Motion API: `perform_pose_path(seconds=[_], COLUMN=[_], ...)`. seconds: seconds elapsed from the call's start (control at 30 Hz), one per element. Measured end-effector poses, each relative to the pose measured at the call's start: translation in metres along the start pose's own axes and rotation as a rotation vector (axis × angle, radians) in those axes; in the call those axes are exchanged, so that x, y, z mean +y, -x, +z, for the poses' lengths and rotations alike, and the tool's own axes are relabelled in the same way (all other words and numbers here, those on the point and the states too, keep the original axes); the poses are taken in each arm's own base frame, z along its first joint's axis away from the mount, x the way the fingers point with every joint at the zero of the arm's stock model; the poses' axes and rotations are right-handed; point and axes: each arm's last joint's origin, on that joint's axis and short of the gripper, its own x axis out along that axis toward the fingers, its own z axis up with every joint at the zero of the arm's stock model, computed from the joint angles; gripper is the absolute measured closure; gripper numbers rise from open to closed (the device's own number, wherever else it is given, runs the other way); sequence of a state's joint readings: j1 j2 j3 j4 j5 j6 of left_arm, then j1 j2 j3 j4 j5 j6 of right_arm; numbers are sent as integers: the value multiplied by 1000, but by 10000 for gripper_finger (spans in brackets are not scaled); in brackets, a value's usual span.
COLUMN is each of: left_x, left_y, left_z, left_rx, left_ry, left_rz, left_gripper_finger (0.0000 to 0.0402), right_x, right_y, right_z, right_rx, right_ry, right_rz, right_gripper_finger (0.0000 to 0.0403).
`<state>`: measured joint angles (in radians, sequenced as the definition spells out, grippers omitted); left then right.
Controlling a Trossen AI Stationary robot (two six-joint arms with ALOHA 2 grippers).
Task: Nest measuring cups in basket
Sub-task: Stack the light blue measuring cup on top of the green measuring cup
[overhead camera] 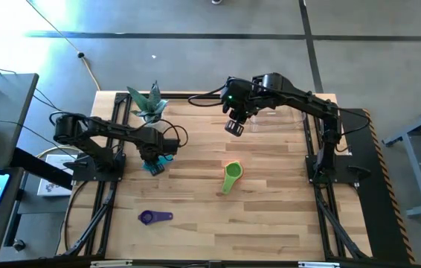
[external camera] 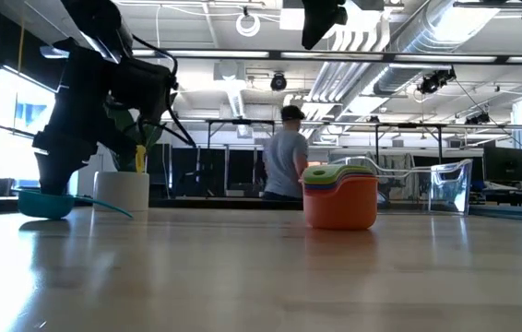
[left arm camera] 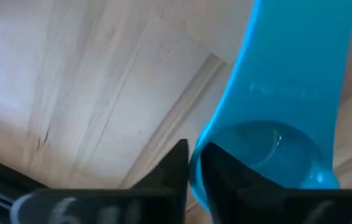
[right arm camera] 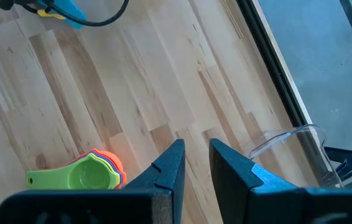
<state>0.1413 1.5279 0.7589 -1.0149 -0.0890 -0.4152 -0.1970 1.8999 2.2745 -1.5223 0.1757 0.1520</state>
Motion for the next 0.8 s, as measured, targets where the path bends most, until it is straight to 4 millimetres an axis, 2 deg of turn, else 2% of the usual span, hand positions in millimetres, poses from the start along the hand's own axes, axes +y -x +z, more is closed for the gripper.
perform_pose_path(seconds=[0.07, 0.2, 0.53, 0.7, 0.8], left_x=[-2, -11, -45, -60, -69], left_y=[2, 13, 73, 96, 100], left_z=[-1, 2, 16, 16, 13], left_rx=[-10, -43, -257, -352, -398], left_ry=[-11, -46, -238, -436, -570], left_rz=[-5, -11, -83, -94, -89], left_gripper_finger=[391, 390, 396, 397, 396], right_x=[0, -1, -7, 7, 20], right_y=[0, 0, -1, 2, 5], right_z=[0, 0, 0, -4, -7], right_rx=[0, -1, 6, 25, 28], right_ry=[0, -3, -137, -265, -320], right_rz=[0, -8, -14, 5, 23], right_gripper_finger=[337, 337, 337, 337, 337])
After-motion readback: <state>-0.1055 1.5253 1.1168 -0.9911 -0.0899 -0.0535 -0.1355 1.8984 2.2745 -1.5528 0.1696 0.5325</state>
